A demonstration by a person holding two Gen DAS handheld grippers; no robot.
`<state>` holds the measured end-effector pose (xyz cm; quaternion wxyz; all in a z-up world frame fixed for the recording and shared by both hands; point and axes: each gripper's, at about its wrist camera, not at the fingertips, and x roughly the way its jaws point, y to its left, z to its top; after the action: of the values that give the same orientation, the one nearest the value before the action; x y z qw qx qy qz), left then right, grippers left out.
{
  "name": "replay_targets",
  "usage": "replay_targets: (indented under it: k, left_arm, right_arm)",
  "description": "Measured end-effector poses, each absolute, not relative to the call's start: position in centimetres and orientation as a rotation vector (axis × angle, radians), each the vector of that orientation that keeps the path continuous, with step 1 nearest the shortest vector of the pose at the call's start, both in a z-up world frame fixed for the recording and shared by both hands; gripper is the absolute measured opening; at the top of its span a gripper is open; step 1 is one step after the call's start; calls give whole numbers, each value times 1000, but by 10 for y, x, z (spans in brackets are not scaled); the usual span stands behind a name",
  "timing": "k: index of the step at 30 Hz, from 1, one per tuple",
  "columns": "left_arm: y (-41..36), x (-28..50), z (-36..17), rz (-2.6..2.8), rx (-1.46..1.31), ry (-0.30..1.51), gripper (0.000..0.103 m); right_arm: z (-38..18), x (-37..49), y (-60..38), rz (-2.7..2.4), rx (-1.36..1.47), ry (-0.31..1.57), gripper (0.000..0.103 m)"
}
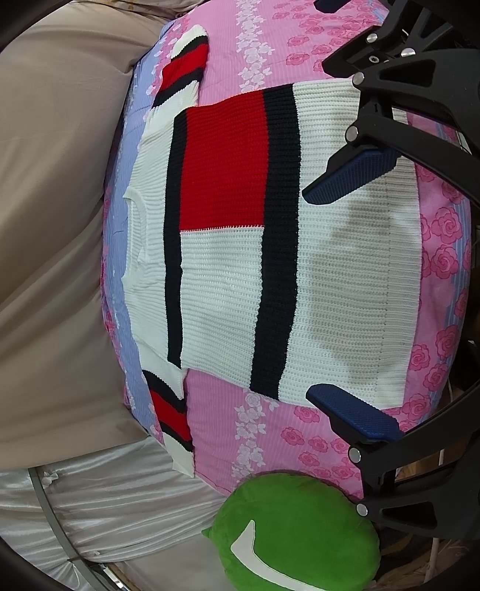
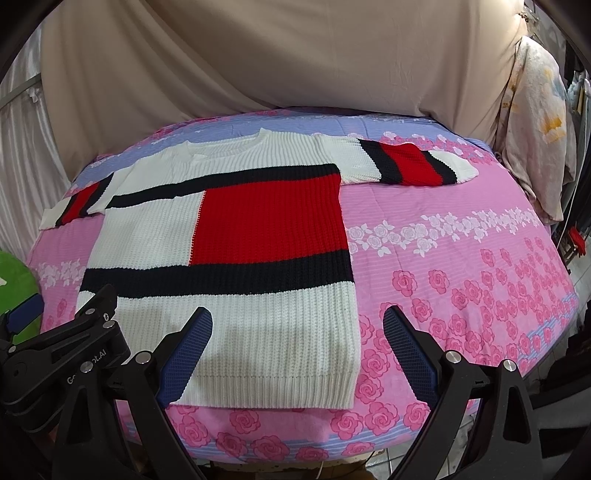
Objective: Fold small clothes
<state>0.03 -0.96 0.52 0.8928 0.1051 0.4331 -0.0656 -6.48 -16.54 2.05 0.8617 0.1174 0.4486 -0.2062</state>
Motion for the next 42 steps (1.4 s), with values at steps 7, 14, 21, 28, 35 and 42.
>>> replay_targets:
  k: [7, 14, 21, 28, 35, 42]
  left_arm:
    - [-11, 3, 5, -135, 216, 902, 95]
    - [-12, 4, 3, -135, 214, 906, 95]
    - [-13, 4, 1, -133, 215, 907, 95]
    - [-15, 5, 1, -134, 220, 907, 95]
    - [-18, 10, -2, -135, 226, 914, 95]
    - [-5, 31, -2, -163, 83, 965, 97]
  right_arm:
    - [20, -64, -165, -433, 244, 940, 93]
    - [21, -64, -166, -433, 244, 941, 93]
    - [20, -64, -166, -433, 246, 942, 93]
    - [19, -63, -168, -435, 249, 945, 93]
    - [17, -62, -170, -442, 253, 951, 93]
    - [6, -54, -186, -363, 336, 958, 91]
